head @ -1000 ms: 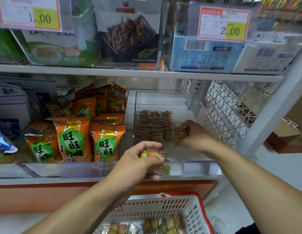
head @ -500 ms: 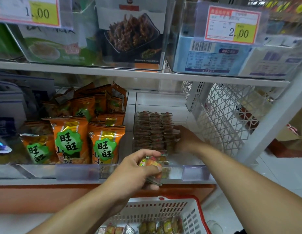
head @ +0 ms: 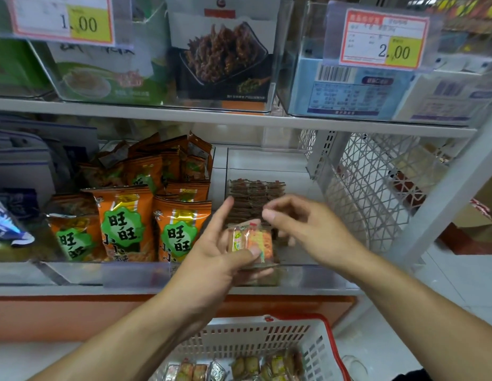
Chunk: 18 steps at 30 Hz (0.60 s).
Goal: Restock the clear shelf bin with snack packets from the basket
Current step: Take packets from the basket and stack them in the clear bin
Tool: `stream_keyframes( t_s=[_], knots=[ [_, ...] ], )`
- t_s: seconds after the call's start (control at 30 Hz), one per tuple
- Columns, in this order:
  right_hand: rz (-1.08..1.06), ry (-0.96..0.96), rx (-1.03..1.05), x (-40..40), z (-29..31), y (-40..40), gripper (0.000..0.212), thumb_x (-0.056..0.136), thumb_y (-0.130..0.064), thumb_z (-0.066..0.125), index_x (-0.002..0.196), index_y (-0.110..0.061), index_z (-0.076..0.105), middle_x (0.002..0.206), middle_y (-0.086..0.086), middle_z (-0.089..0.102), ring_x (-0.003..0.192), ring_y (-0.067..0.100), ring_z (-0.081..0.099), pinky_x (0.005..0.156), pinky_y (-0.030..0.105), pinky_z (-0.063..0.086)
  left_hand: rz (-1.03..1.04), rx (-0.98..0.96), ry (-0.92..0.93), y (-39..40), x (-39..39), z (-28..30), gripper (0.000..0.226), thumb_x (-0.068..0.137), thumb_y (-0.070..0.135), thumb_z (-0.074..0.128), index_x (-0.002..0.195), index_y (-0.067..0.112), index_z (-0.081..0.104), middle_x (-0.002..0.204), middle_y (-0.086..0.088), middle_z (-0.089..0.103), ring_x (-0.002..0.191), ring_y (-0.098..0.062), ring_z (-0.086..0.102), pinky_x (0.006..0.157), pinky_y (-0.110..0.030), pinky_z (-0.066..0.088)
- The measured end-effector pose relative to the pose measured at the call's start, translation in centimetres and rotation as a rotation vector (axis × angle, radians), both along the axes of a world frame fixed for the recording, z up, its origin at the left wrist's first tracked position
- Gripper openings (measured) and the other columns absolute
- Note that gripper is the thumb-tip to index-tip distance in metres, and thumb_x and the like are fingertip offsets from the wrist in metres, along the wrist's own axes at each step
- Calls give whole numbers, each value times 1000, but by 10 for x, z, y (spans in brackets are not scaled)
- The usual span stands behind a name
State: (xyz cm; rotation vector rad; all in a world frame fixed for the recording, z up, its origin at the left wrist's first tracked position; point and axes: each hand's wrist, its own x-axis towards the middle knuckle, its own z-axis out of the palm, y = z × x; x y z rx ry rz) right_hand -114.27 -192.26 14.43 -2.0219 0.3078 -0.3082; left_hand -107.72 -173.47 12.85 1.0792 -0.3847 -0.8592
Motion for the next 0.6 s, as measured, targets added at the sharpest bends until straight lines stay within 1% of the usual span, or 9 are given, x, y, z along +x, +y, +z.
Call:
stream_keyframes(
  t_s=[0.03, 0.07, 0.13, 0.23, 0.3, 0.37, 0.43, 0.5, 0.6],
  knots=[
    [86, 18, 82, -11, 2, 10, 33, 76, -61, 73, 101, -39, 72, 85, -4, 70, 70, 6, 61, 61, 25, 50, -11, -12, -9, 1, 0, 0, 98, 78, -6, 70, 149, 50, 32, 122, -4, 75, 107, -32, 74, 80, -42, 63],
    [137, 18, 142, -20, 3, 16, 29, 78, -53, 77, 102, -39, 73, 82, -1, 67, 69, 10, 58, 58, 25, 49, -17, -10, -12, 1, 0, 0, 101, 75, -5, 72, 151, 47, 30, 123, -6, 74, 109, -31, 73, 82, -42, 63],
    [133, -6, 179, -30, 5, 19, 22, 82, -27, 83, 102, -31, 73, 76, -5, 66, 66, 12, 58, 57, 24, 49, -30, 12, -10, 3, 0, 2, 97, 70, -4, 77, 150, 34, 38, 124, -9, 73, 110, -31, 72, 86, -41, 62],
    [46, -57, 191, -33, 13, 15, 23, 80, -5, 82, 91, -19, 67, 68, -6, 67, 60, 12, 59, 57, 24, 50, -26, 40, 31, 1, -3, 2, 70, 76, -7, 76, 138, 21, 56, 125, -14, 72, 107, -31, 74, 85, -42, 63],
    [23, -176, 234, -35, 18, 14, 28, 77, 3, 81, 84, -19, 65, 81, 0, 72, 69, 18, 63, 60, 22, 52, 3, 16, 129, 0, -2, 3, 57, 78, -10, 64, 130, 16, 65, 126, -18, 70, 101, -29, 75, 82, -45, 63],
    [39, -262, 150, -37, 16, 16, 35, 73, 11, 81, 80, -20, 67, 100, 1, 73, 87, 18, 70, 72, 20, 54, -16, -51, 247, -1, -2, 5, 60, 71, 2, 59, 131, 10, 64, 124, -22, 71, 102, -32, 74, 79, -47, 63],
    [80, -260, 26, -37, 7, 21, 39, 70, 14, 78, 80, -23, 71, 108, -5, 68, 96, 18, 70, 84, 20, 53, -38, -102, 300, 0, -2, 8, 61, 73, 7, 57, 134, 5, 58, 123, -27, 70, 100, -38, 74, 75, -46, 63],
    [131, -226, -15, -37, 1, 25, 45, 73, 18, 70, 88, -24, 75, 114, -8, 63, 104, 17, 69, 94, 24, 53, -34, -85, 251, 0, -2, 9, 56, 78, 1, 56, 134, 6, 58, 121, -25, 71, 98, -38, 75, 73, -46, 64],
    [211, -188, 38, -38, 1, 23, 59, 70, 19, 42, 102, -15, 77, 123, -5, 63, 121, 17, 63, 106, 29, 49, 13, 24, 144, 0, 0, 7, 50, 91, -9, 50, 132, 15, 61, 119, -14, 75, 100, -28, 76, 85, -42, 63]
  ],
)
